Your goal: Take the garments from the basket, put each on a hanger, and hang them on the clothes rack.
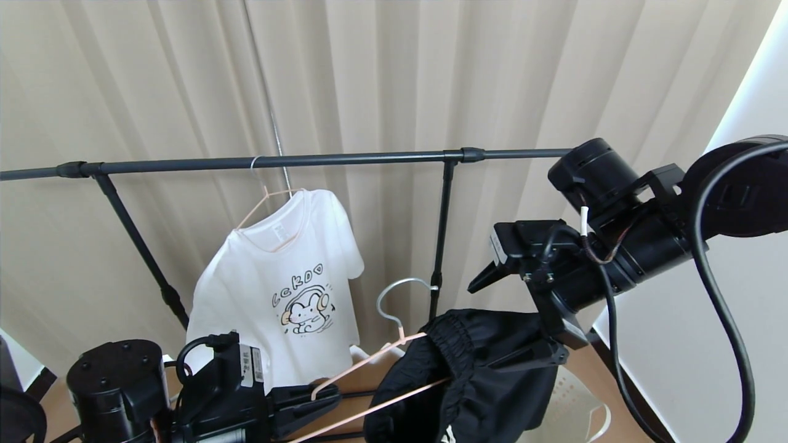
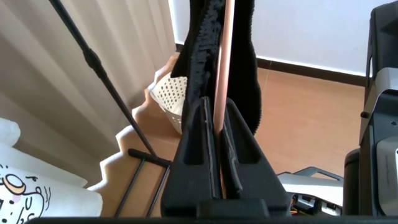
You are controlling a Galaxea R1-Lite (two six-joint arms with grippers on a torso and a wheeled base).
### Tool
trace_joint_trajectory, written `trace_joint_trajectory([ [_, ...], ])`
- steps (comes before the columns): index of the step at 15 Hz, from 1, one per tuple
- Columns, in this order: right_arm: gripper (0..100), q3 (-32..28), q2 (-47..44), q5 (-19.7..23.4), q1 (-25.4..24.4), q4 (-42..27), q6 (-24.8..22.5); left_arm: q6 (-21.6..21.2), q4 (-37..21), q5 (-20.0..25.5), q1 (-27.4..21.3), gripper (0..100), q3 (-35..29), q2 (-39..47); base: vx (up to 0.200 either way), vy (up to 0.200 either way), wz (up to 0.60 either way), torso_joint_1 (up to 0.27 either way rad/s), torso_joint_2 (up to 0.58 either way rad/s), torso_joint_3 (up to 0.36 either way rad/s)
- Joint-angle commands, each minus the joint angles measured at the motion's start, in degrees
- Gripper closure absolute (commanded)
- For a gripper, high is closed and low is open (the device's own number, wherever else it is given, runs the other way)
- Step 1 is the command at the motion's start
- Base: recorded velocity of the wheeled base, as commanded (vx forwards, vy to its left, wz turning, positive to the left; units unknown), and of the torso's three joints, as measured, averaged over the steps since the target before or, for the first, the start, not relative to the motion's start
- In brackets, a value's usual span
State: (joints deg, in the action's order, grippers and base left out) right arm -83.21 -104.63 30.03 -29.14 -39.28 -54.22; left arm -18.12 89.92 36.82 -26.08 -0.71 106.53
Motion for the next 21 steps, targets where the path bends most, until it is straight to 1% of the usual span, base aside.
trace_joint_trajectory([
  [1, 0, -1.2, -1.6, 0.1, -1.5, 0.0, 0.1, 0.0, 0.1, 0.0, -0.1, 100, 0.0, -0.3, 0.000, 0.000, 0.00, 0.000, 0.00, 0.000],
  [5, 0, -2.8, -3.7, 0.5, -3.5, 0.1, 0.8, 0.0, 0.1, -0.1, -0.3, 100, -0.1, -0.4, 0.000, 0.000, 0.00, 0.000, 0.00, 0.000],
  [6, 0, -3.4, -4.4, 1.5, -3.6, 0.0, 1.0, 0.0, 0.1, -0.1, -0.3, 100, -0.1, -0.4, 0.000, 0.000, 0.00, 0.000, 0.00, 0.000],
  [7, 0, -3.6, -4.7, 1.7, -4.2, 0.1, 1.0, 0.0, 0.1, -0.1, -0.3, 100, -0.1, -0.4, 0.000, 0.000, 0.00, 0.000, 0.00, 0.000],
  [16, 0, -6.2, -6.5, 1.7, -4.3, 0.1, 1.6, 0.0, 0.1, -0.1, -0.4, 100, 0.0, -1.2, 0.000, 0.000, 0.00, 0.000, 0.00, 0.000],
  [19, 0, -6.0, -6.5, 1.7, -4.4, -0.1, 1.6, 0.0, 0.1, 0.0, -0.5, 100, 0.0, -1.2, 0.000, 0.000, 0.00, 0.000, 0.00, 0.000],
  [20, 100, -5.9, -6.4, 1.7, -4.4, -0.3, 1.6, 0.1, 0.1, -0.1, -1.0, 100, 0.0, -1.2, 0.000, 0.000, 0.00, 0.000, 0.00, 0.000],
  [21, 100, -5.9, -6.5, 1.7, -4.4, -0.3, 1.6, 0.1, 0.1, 0.0, -1.0, 100, 0.0, -1.1, 0.000, 0.000, 0.00, 0.000, 0.00, 0.000],
])
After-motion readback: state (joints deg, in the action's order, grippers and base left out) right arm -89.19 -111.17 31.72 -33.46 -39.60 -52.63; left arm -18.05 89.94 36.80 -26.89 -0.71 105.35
